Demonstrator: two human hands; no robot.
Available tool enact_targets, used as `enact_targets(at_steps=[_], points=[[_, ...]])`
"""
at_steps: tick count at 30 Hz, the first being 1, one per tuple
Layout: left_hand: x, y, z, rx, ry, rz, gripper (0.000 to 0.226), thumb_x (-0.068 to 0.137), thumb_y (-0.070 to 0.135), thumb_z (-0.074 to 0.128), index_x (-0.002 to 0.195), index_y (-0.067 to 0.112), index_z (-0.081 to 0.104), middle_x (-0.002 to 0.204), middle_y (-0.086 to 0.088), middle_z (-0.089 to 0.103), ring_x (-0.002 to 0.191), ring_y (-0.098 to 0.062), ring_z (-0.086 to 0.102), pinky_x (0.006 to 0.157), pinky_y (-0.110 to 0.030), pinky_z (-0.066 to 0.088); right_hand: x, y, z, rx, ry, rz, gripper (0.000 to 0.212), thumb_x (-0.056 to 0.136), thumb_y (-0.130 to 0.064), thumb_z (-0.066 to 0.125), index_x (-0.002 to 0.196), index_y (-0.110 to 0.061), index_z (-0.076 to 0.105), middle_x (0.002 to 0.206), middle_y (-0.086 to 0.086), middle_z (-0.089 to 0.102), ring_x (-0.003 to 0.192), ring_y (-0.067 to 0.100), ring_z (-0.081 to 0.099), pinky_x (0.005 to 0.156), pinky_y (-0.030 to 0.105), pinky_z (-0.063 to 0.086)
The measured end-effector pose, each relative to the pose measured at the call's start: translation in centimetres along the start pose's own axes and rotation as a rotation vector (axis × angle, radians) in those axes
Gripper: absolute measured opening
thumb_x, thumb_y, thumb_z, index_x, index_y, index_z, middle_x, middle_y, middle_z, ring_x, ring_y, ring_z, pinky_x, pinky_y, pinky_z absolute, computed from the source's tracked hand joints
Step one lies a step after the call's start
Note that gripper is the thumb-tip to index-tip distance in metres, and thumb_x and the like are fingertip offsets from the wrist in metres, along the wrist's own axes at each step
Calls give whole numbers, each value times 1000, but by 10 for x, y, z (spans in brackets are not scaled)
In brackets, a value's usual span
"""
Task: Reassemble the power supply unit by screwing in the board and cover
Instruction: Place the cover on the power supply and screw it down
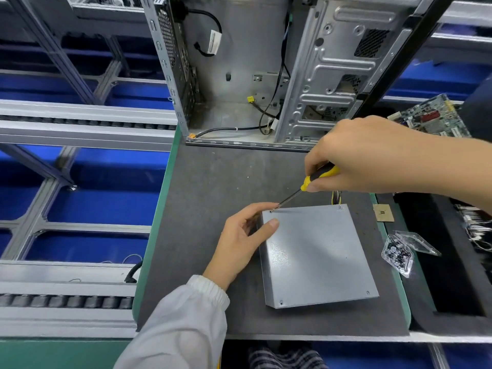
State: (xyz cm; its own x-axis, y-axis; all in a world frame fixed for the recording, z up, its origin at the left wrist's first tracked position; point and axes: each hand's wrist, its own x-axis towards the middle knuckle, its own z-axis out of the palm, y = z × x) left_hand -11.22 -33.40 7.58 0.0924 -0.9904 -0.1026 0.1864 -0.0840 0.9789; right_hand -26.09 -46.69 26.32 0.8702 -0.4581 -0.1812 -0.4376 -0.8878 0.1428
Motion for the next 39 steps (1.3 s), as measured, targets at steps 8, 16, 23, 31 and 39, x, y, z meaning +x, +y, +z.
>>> enact_targets(at_steps=[8, 16, 23, 31, 39], points=[[1, -2, -1, 8, 5, 3, 29, 92, 14, 68, 120, 21, 67, 118, 4, 70, 114, -15, 63, 97, -26, 50, 3, -3, -2, -24, -19, -11, 24, 83, -58, 54, 86, -37, 64, 70, -14, 59, 65, 12, 52, 44, 20, 23], [0, 0, 1, 24, 18, 26, 31, 91, 16, 69, 120, 24, 64, 117, 3, 70, 115, -15, 63, 100, -28, 48, 5, -7, -5, -55, -41, -20, 25, 84, -57, 55, 85, -34, 64, 72, -12, 57, 68, 16, 55, 47, 22, 30], [-2, 0, 3, 0, 50, 29, 33, 89, 17, 71, 102, 24, 42, 102, -1, 74, 101, -19, 66, 90, -30, 50, 9, -8, -6, -62, -49, -25, 25, 83, -58, 57, 84, -34, 64, 64, -16, 47, 67, 19, 56, 45, 21, 23], [-3, 3, 4, 78, 52, 64, 24, 90, 14, 70, 100, 22, 50, 94, 0, 69, 89, -14, 62, 85, -32, 48, 9, -11, -9, -62, -58, -32, 23, 83, -56, 57, 83, -33, 64, 60, -18, 42, 63, 18, 50, 47, 23, 29], [-4, 7, 4, 165, 70, 66, 19, 90, 12, 69, 99, 21, 55, 108, -11, 68, 107, -29, 64, 97, -55, 48, 11, -11, -10, -80, -55, -34, 23, 83, -54, 58, 81, -32, 64, 59, -16, 38, 64, 20, 51, 47, 22, 27]])
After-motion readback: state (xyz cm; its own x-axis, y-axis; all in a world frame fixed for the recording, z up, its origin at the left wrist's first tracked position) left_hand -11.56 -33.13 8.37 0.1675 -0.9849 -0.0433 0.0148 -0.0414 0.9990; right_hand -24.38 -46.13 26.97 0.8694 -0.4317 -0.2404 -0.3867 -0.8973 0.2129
